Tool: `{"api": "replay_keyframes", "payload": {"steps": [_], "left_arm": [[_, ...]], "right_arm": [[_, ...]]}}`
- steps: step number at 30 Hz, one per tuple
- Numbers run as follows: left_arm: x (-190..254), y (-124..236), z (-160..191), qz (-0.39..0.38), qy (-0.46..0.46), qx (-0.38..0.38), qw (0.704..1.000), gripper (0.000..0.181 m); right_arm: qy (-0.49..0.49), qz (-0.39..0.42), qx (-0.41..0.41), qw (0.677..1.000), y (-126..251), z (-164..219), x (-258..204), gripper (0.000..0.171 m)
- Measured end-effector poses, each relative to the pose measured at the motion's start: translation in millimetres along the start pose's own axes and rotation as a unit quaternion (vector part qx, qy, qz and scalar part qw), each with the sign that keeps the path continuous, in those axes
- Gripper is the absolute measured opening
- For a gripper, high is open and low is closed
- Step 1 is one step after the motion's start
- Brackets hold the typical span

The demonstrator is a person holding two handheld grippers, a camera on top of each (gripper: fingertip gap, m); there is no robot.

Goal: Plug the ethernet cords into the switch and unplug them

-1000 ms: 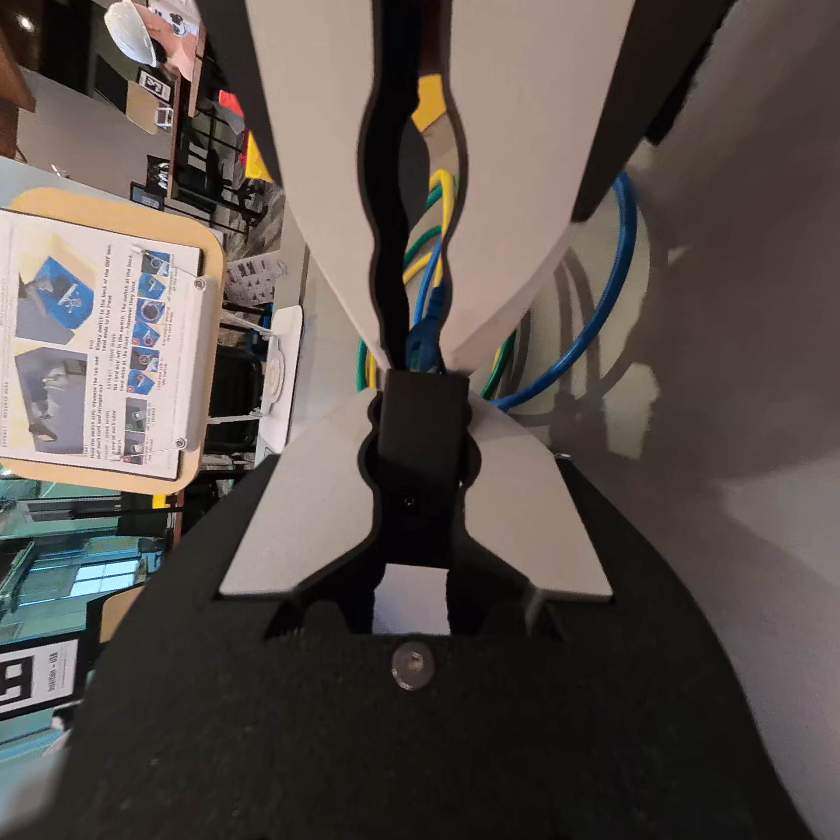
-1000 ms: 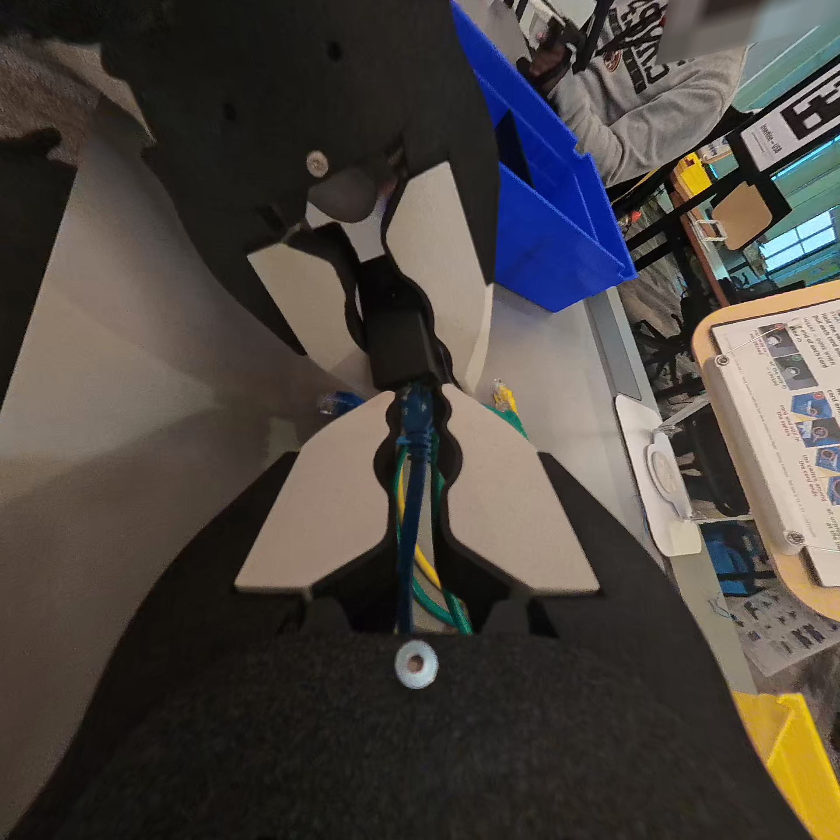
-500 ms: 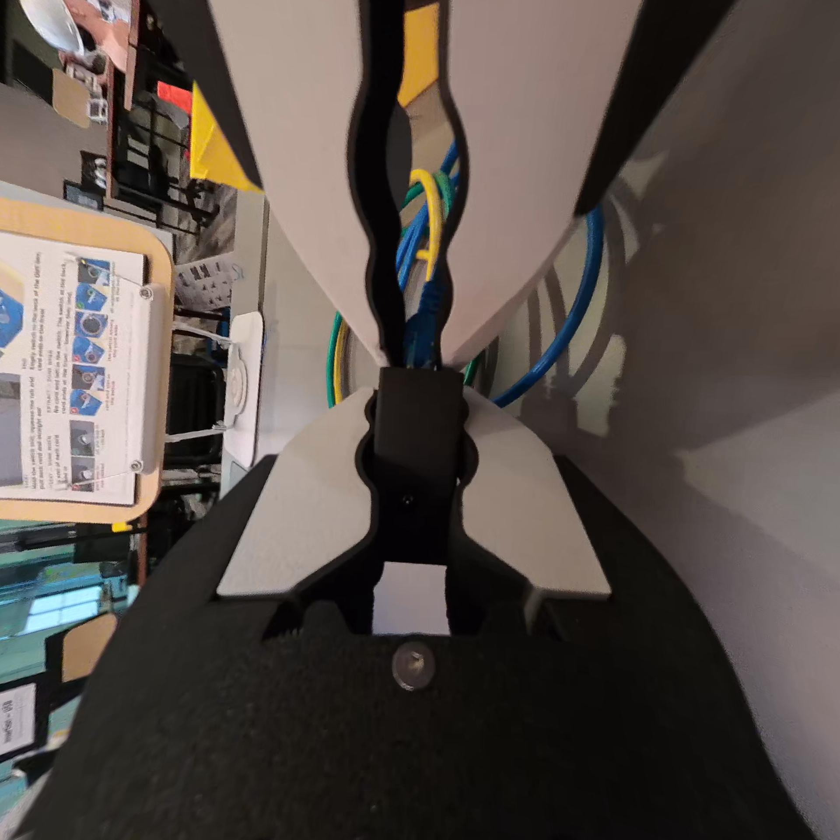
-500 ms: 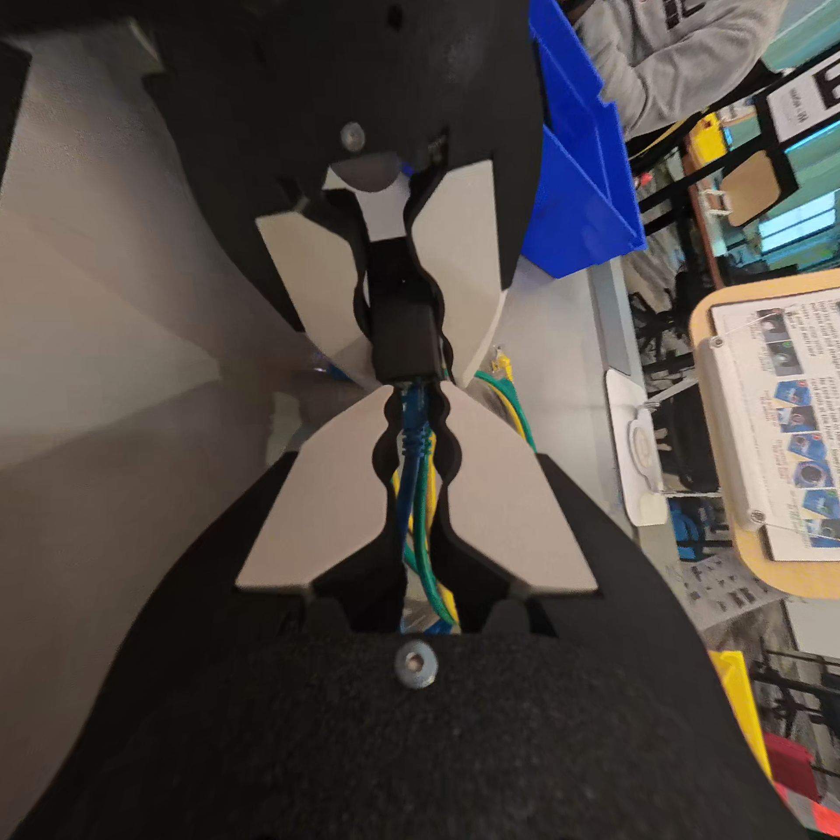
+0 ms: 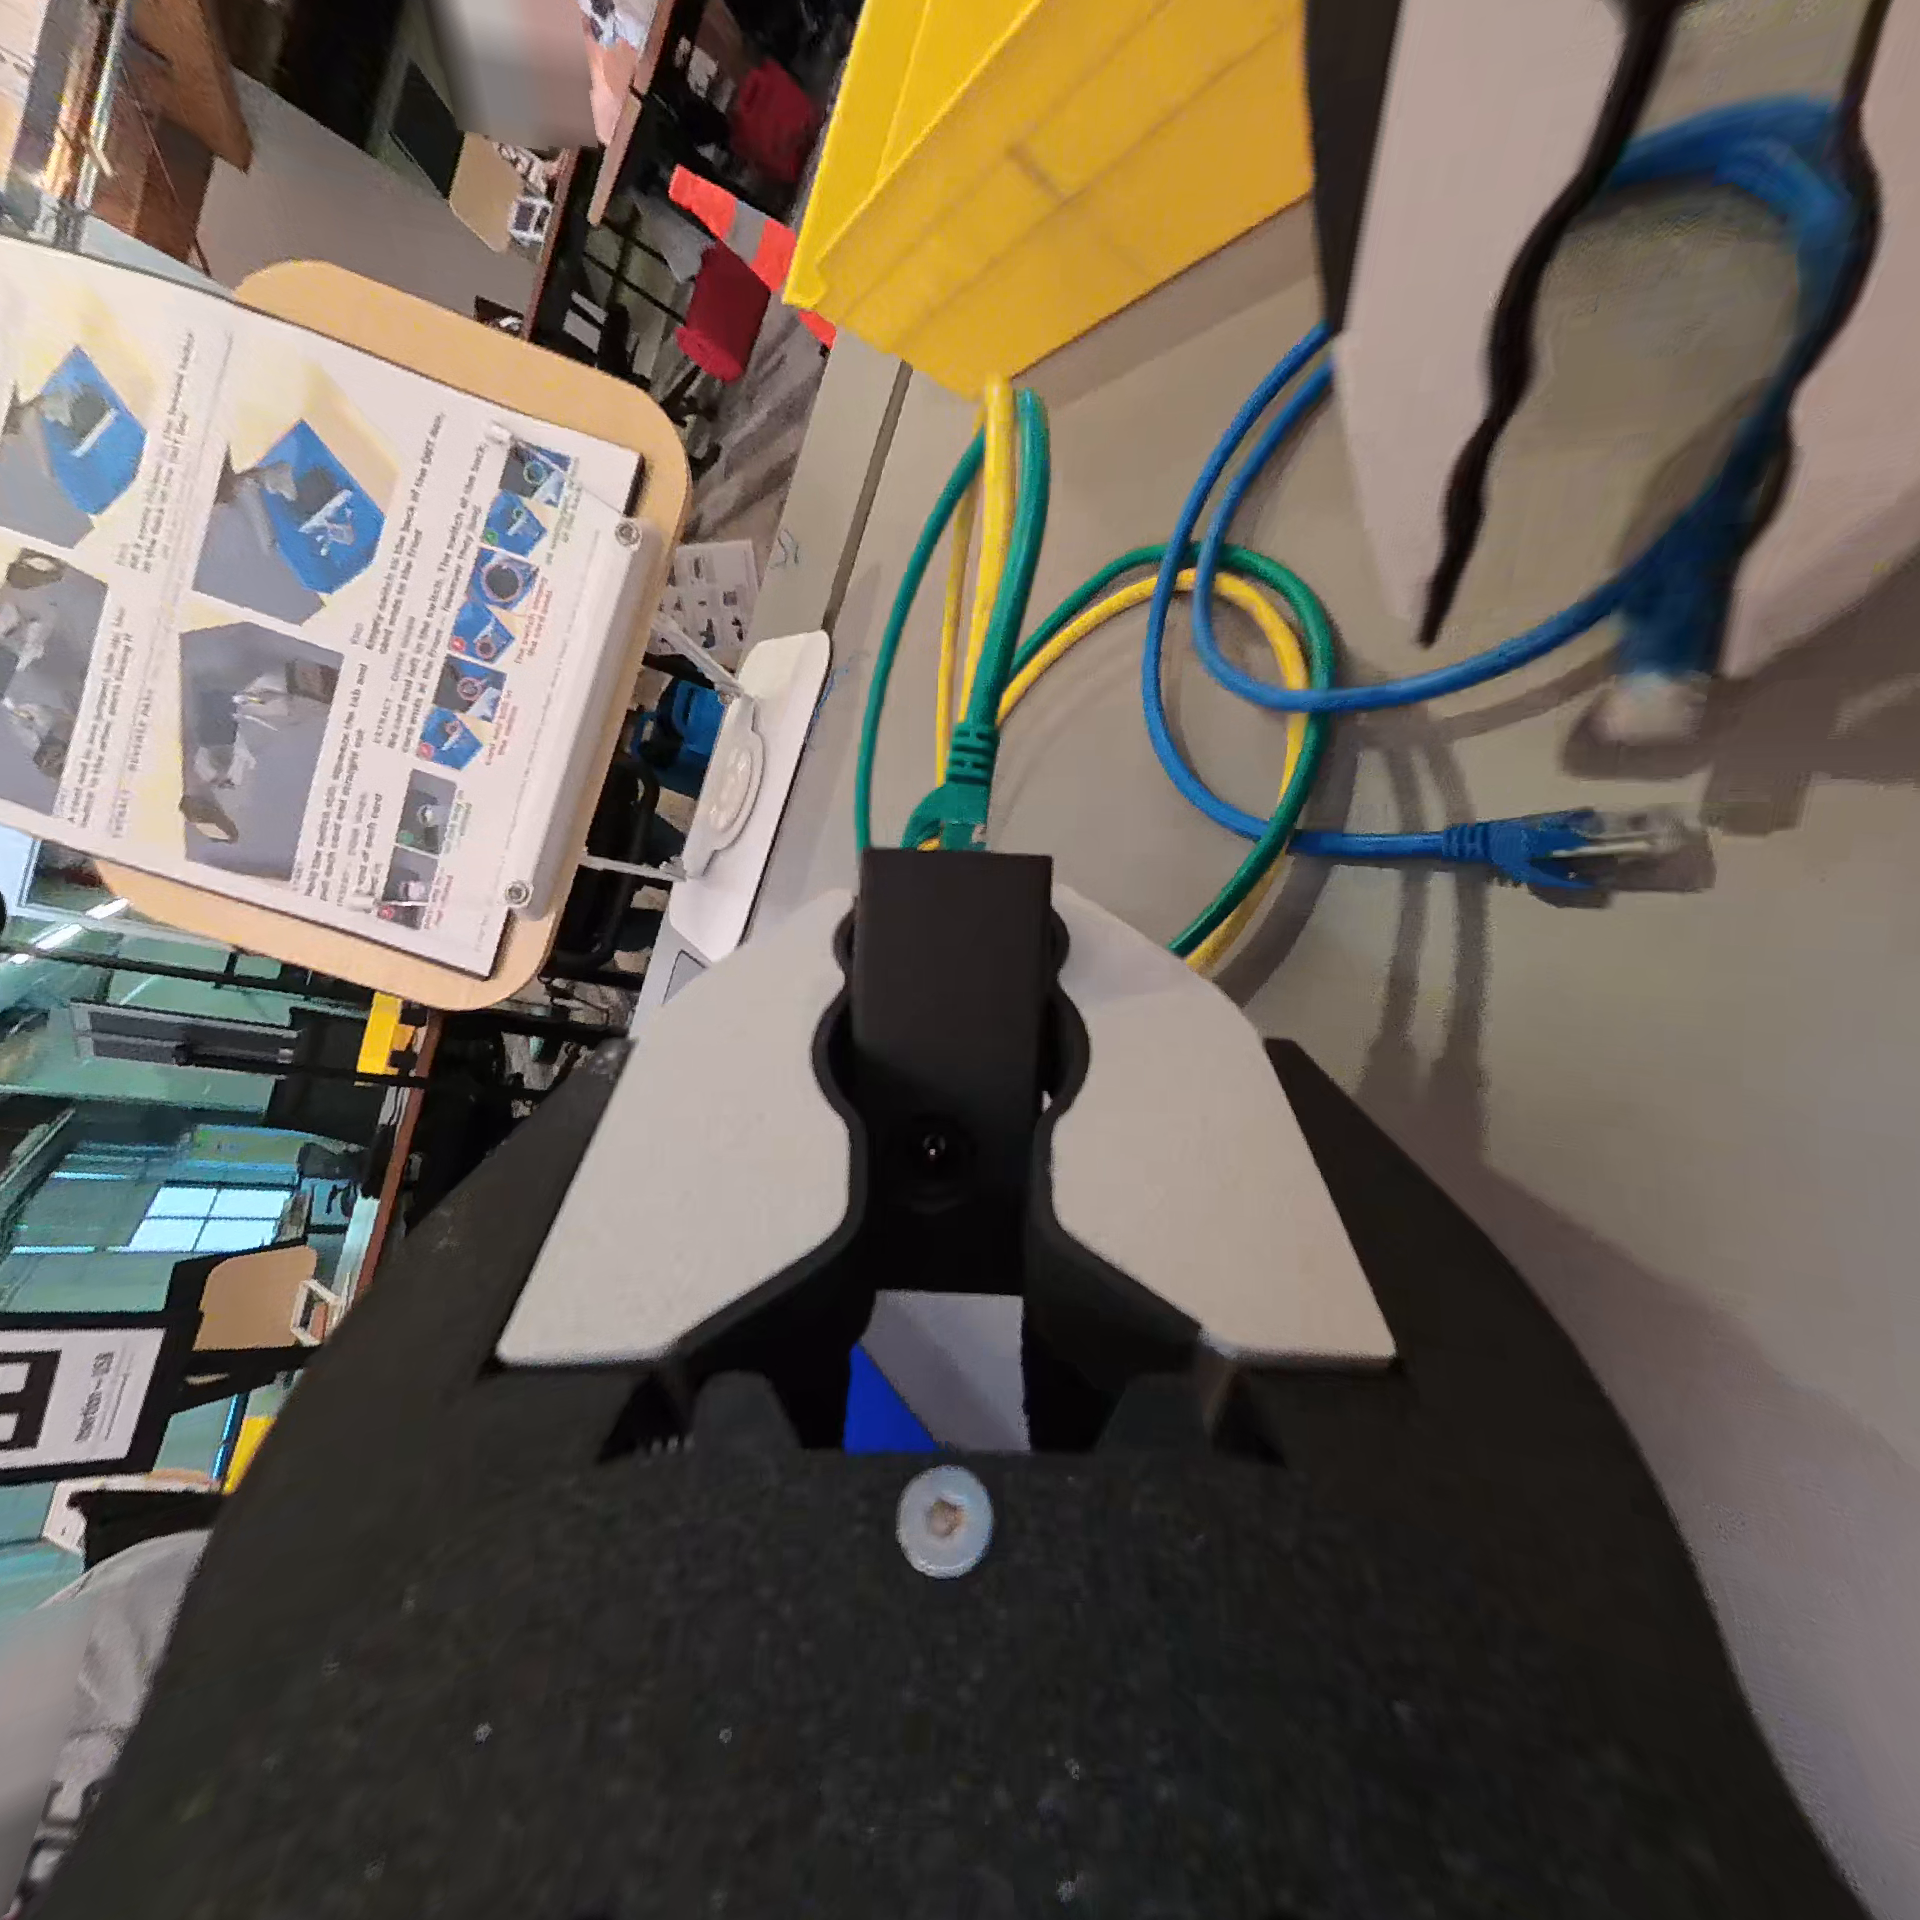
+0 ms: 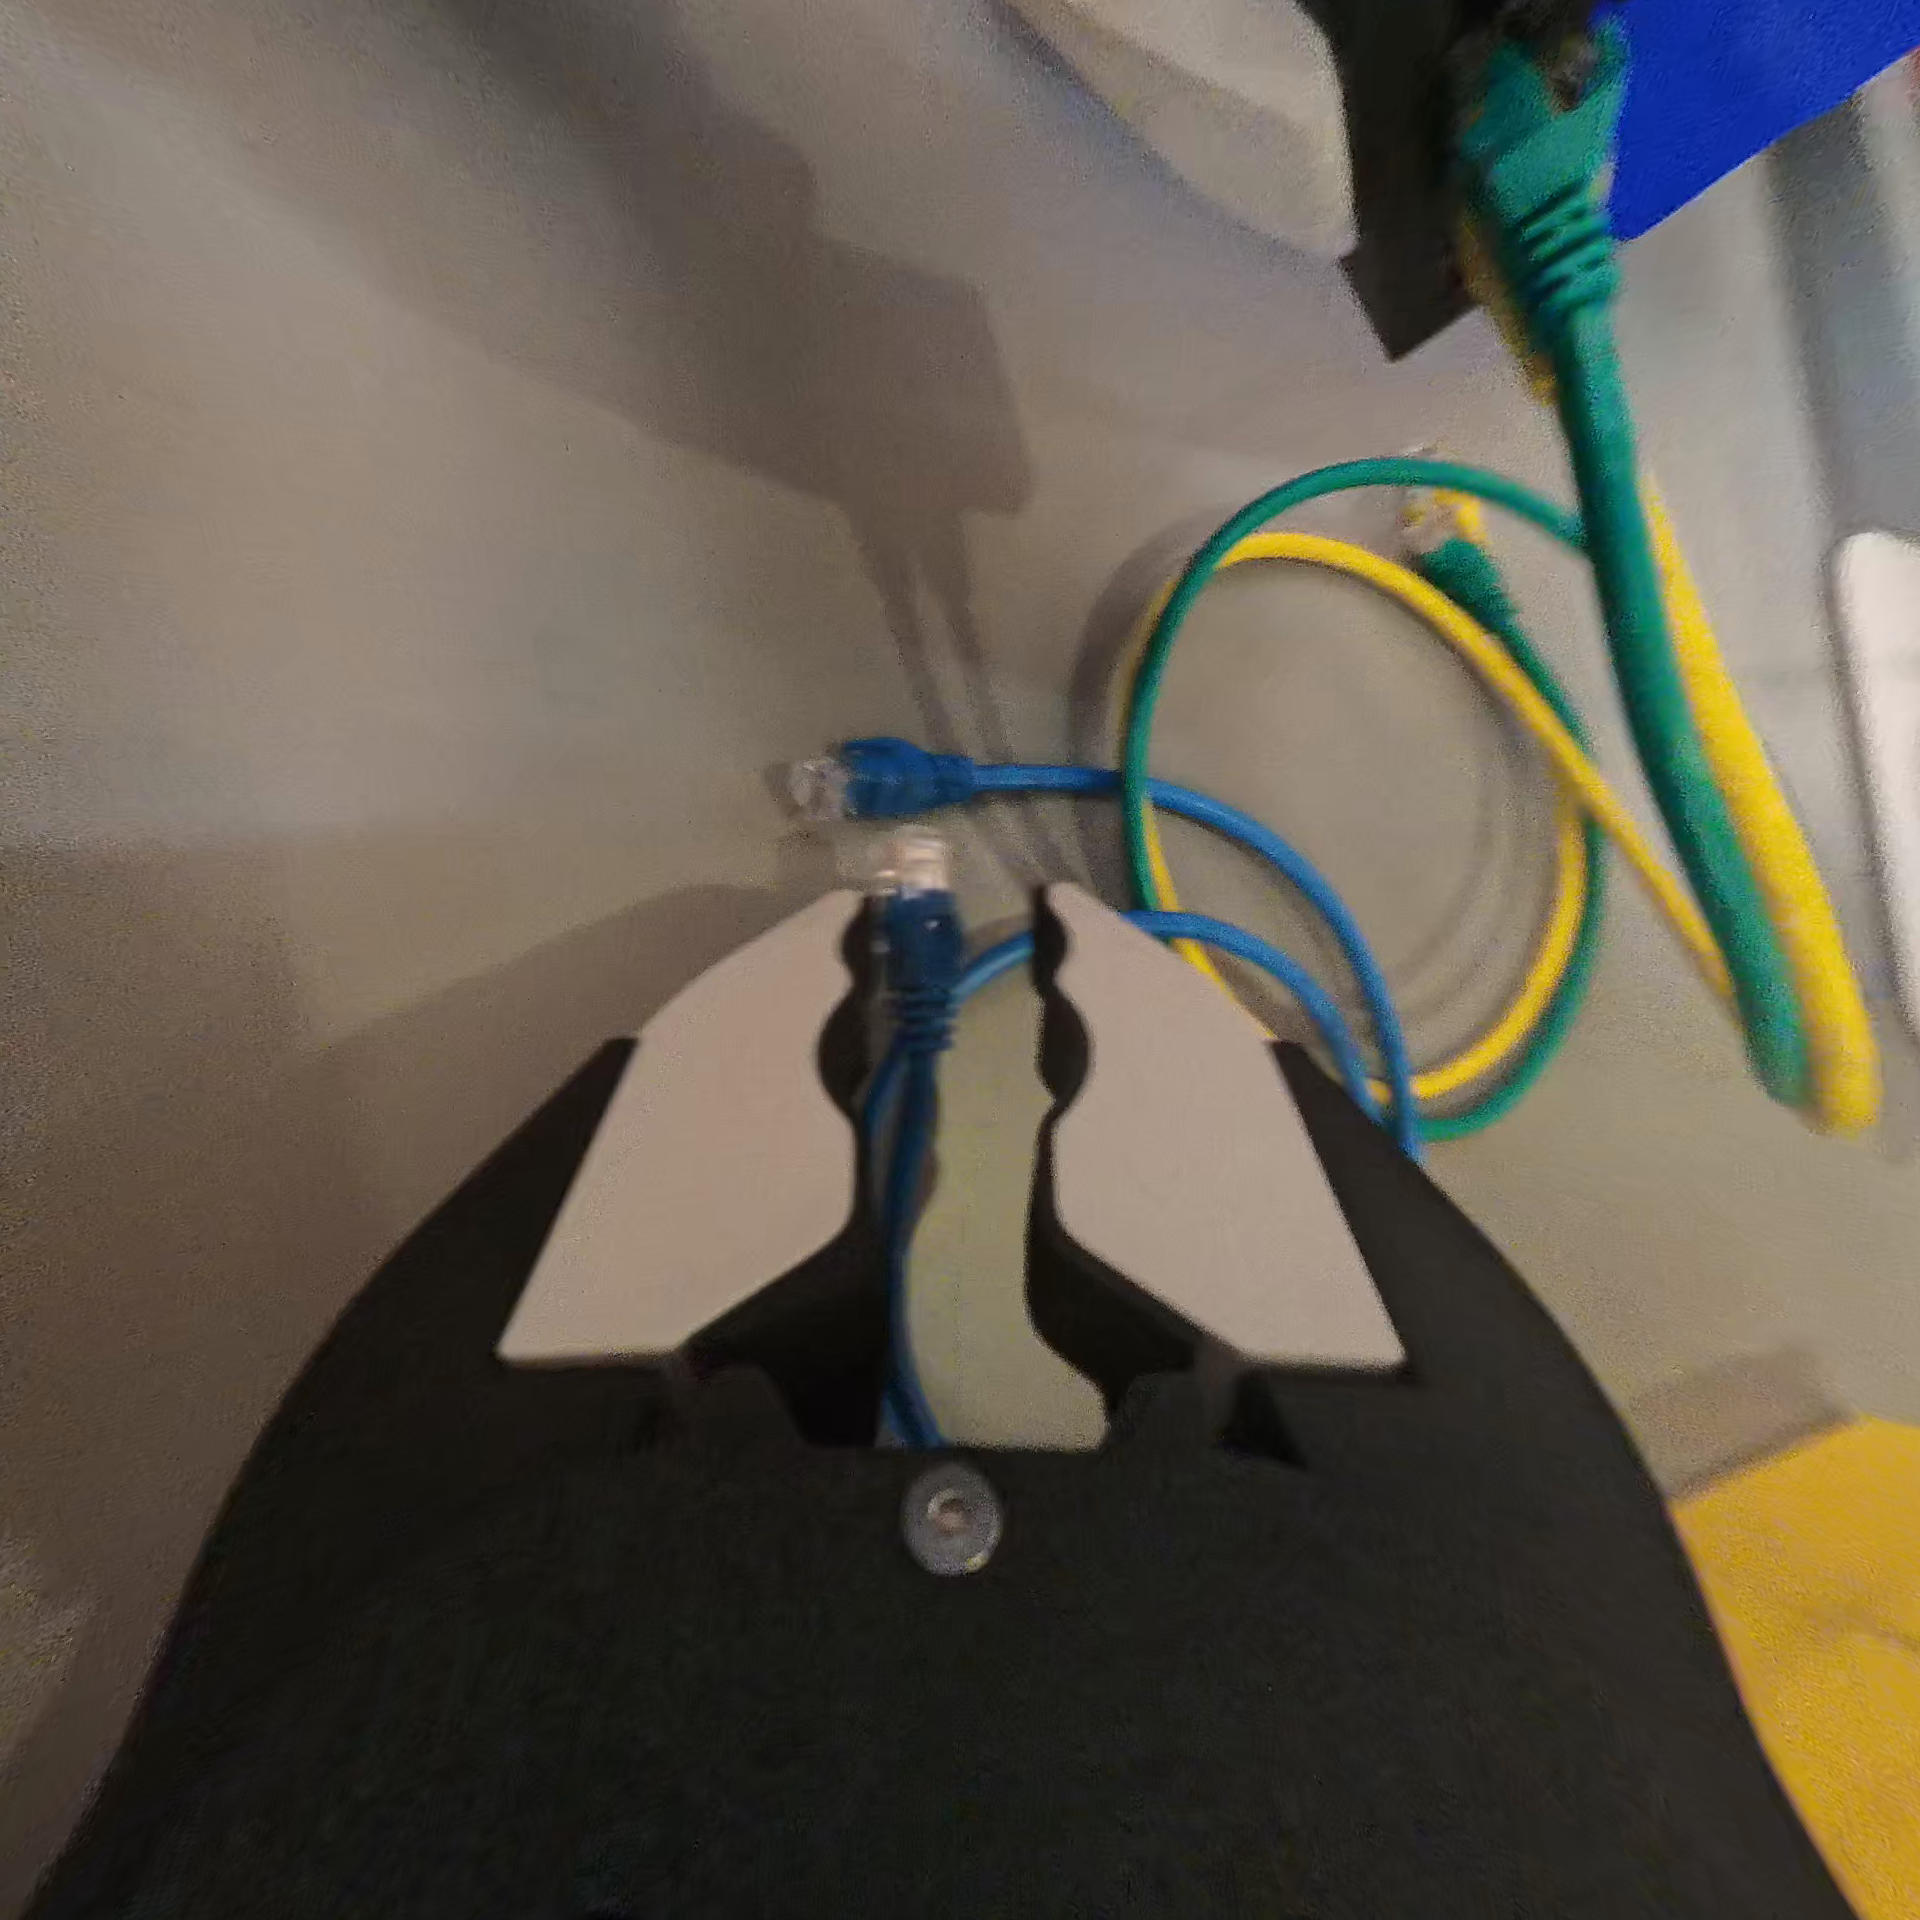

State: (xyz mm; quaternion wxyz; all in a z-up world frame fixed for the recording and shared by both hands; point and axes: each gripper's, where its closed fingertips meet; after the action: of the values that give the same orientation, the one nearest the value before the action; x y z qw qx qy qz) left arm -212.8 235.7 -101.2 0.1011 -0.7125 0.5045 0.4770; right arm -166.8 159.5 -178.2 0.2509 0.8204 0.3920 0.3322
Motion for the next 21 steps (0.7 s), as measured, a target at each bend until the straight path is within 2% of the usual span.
{"api": "replay_keyframes", "payload": {"steps": [1, 2, 5, 7, 9, 11, 13, 15, 17, 21], "left_arm": [[3, 0, -1, 0.004, -0.002, 0.004, 1.000, 0.030], [8, 0, -1, 0.011, -0.006, 0.007, 1.000, 0.030], [23, -2, -2, 0.037, -0.021, 0.006, 0.999, 0.031], [33, -1, -6, 0.060, -0.018, 0.016, 0.998, 0.030], [42, 1, -10, 0.086, -0.004, 0.025, 0.996, 0.029], [46, 3, -13, 0.103, 0.011, 0.034, 0.994, 0.029], [45, 5, -16, 0.108, 0.019, 0.038, 0.993, 0.029], [45, 9, -18, 0.111, 0.021, 0.043, 0.993, 0.029], [45, 11, -19, 0.110, 0.016, 0.042, 0.993, 0.029], [48, 12, -19, 0.112, 0.008, 0.044, 0.993, 0.029]], "right_arm": [[-0.015, -0.016, 0.001, 1.000, -3, -2, -5, 0.047], [-0.029, -0.028, 0.010, 0.999, -3, -7, -8, 0.054], [-0.058, -0.069, 0.122, 0.988, 24, -47, -7, 0.047], [-0.050, -0.052, 0.176, 0.982, 45, -71, 10, 0.045], [0.003, -0.023, 0.201, 0.979, 56, -87, 22, 0.037], [0.073, -0.003, 0.161, 0.984, 44, -86, 27, 0.030], [0.108, -0.014, 0.119, 0.987, 25, -82, 25, 0.033], [0.129, -0.017, 0.093, 0.987, 12, -78, 24, 0.027], [0.146, -0.021, 0.095, 0.984, 7, -79, 20, 0.019], [0.160, -0.013, 0.101, 0.982, 5, -80, 19, 0.017]]}}
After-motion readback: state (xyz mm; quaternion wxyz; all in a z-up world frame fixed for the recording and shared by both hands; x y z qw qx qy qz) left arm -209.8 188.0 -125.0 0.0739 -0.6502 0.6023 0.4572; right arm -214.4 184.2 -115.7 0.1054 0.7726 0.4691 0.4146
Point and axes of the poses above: each gripper's, where its closed fingertips meet, y back along the fingers, z out of its underside, x = y × z across the jaws, and after that the axes turned 4 degrees about x, right-handed
